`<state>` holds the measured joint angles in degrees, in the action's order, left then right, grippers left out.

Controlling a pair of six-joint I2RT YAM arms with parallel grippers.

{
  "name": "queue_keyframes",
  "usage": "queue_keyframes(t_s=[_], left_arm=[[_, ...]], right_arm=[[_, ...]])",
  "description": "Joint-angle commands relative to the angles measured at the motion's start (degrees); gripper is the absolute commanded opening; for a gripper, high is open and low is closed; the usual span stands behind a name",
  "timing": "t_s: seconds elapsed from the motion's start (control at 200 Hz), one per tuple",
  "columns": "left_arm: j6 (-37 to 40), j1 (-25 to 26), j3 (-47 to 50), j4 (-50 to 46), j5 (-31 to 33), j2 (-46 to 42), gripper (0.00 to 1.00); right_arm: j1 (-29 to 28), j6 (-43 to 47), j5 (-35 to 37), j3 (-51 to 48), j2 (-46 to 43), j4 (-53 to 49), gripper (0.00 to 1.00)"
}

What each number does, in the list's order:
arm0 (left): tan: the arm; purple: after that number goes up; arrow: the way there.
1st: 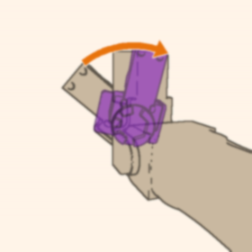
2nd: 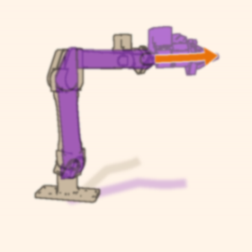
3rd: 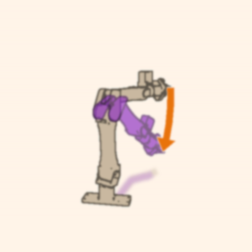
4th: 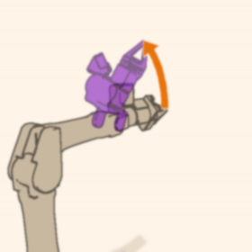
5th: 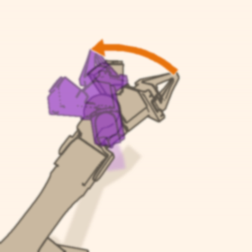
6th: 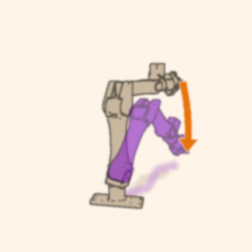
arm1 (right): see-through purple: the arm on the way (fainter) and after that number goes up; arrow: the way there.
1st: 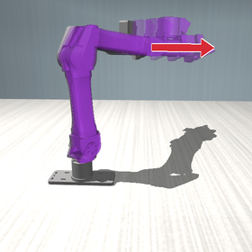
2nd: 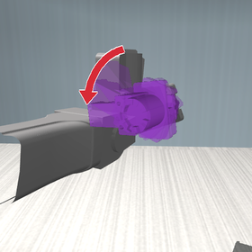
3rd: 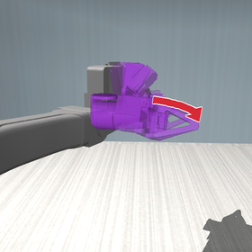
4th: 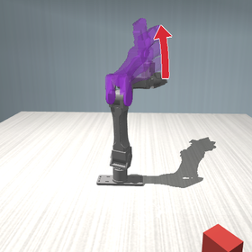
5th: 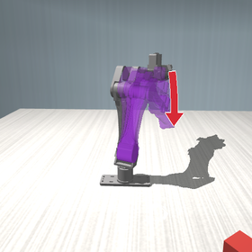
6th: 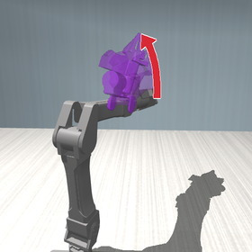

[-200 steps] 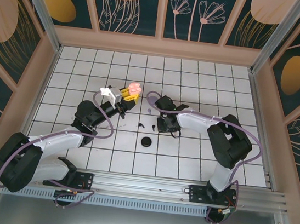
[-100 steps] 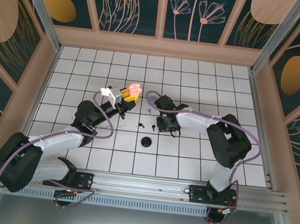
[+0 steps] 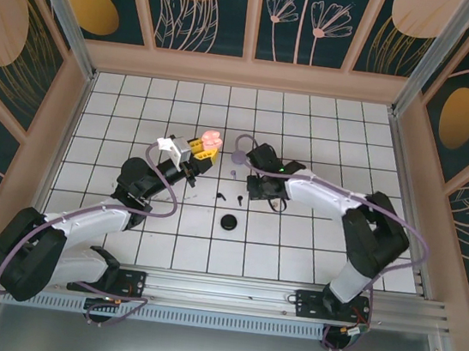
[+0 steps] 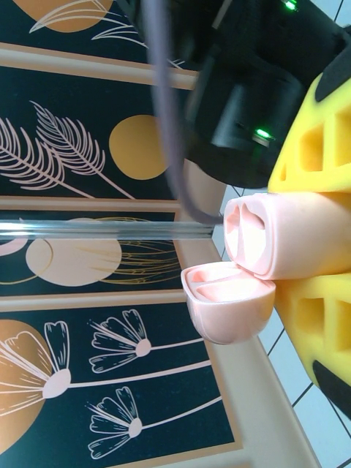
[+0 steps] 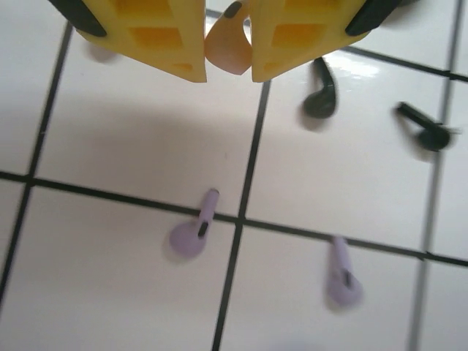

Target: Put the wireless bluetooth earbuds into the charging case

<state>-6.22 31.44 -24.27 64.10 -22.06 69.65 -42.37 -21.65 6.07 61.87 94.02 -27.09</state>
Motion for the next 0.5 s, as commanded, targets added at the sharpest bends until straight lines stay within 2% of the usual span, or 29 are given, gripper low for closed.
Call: queue_keyframes(t_s=[0.0, 0.28, 0.495], left_arm=[[0.4, 0.1, 0.0, 2.7, -1.4, 0.2, 0.00], [2.5, 0.1, -1.4, 1.5, -3.8, 2.8, 0.00], [4.8, 0.5, -2.6, 1.8, -6.3, 4.4, 0.00]], right_arm=[[-0.5, -1.2, 2.1, -0.5, -6.6, -1.2, 0.18], [-1.7, 1.3, 2.6, 2.9, -18.4, -1.3, 0.18], [-6.0, 5.6, 4.7, 8.8, -22.6, -0.1, 0.18]])
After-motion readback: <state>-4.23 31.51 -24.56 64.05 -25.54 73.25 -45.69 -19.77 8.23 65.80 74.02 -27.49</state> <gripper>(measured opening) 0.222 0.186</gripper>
